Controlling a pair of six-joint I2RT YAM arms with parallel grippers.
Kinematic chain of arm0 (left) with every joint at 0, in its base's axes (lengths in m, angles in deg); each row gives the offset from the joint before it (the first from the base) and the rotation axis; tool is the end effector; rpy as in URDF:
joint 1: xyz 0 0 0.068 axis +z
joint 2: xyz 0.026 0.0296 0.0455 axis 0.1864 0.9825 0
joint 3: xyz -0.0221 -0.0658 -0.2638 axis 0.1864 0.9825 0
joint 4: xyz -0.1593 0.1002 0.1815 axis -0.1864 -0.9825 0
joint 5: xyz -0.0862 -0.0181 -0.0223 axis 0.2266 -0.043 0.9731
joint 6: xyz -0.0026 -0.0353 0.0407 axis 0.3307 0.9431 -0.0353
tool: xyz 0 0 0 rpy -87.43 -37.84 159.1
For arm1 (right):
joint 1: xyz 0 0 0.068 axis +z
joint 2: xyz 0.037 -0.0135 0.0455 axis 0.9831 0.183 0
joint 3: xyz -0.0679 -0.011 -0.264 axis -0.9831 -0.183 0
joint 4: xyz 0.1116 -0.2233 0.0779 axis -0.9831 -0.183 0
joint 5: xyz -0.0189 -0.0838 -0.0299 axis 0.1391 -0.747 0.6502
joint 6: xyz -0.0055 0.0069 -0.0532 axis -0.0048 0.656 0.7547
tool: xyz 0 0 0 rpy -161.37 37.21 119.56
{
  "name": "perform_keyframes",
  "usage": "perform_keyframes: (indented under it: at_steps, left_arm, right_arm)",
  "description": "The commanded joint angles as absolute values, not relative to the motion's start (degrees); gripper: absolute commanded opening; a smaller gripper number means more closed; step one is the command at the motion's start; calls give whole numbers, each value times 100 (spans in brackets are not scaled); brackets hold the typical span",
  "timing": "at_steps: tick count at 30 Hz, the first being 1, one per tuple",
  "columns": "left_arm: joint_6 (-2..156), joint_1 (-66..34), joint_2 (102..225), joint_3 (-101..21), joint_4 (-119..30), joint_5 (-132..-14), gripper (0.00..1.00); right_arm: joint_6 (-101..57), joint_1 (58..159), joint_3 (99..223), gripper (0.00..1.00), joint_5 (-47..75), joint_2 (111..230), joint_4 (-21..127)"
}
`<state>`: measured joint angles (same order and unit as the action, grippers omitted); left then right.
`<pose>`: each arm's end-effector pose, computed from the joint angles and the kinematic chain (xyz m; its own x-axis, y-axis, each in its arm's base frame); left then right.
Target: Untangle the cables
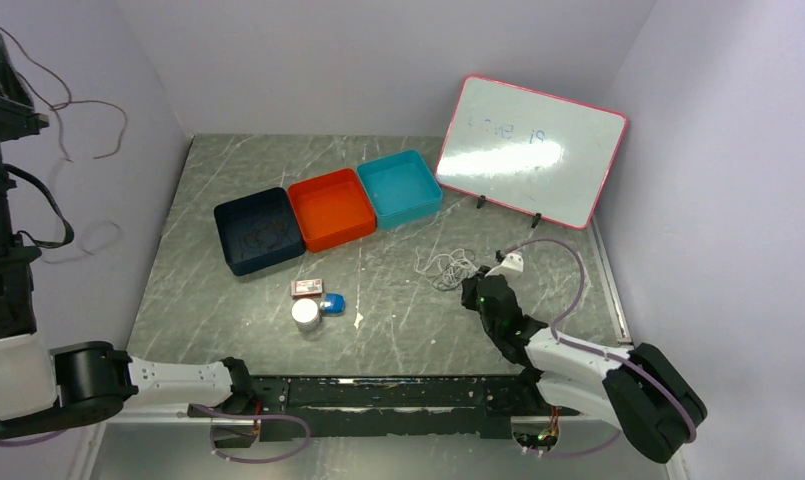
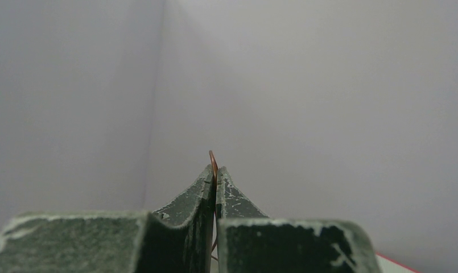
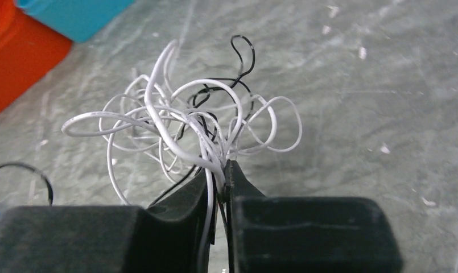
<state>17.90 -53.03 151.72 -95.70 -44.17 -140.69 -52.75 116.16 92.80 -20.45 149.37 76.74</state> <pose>0.0244 0.0201 0.6813 0.4974 -0.1643 -0.8518 -0.0931 0.9661 -0.2407 0.1510 0.0924 0.1325 -0.4411 0.3489 -0.8269 0.0698 0.9319 0.3560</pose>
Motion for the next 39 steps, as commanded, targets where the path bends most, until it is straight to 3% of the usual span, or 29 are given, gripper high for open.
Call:
perform_keyframes:
  at_steps: [1,8,17,25,39]
  left_arm:
    - [2137,-5478,15330,-9529,-5019,-14312,7]
    - [3136,-5570,15417,-9566,-5967,-14088,7]
    - [4564,-5606,15608,-9751,-7126,-13078,7]
    - [5212,-5610,15926,-9677,-7698,-12289,7]
    - [5814,-5610,16001,-9332,-7781,-11787,7]
  right_arm:
    - [-4732,11567,9350,15,-1507,14483,7931]
    - [-4366,11574,9713,41,-1050,13336,6610]
    - [-3617,11569,10503,51,-411,11945,4957]
    - [-2398,11567,10512,56,1192,11756,6408]
    - [-1788,11977,10681,59,3734,14115,9351]
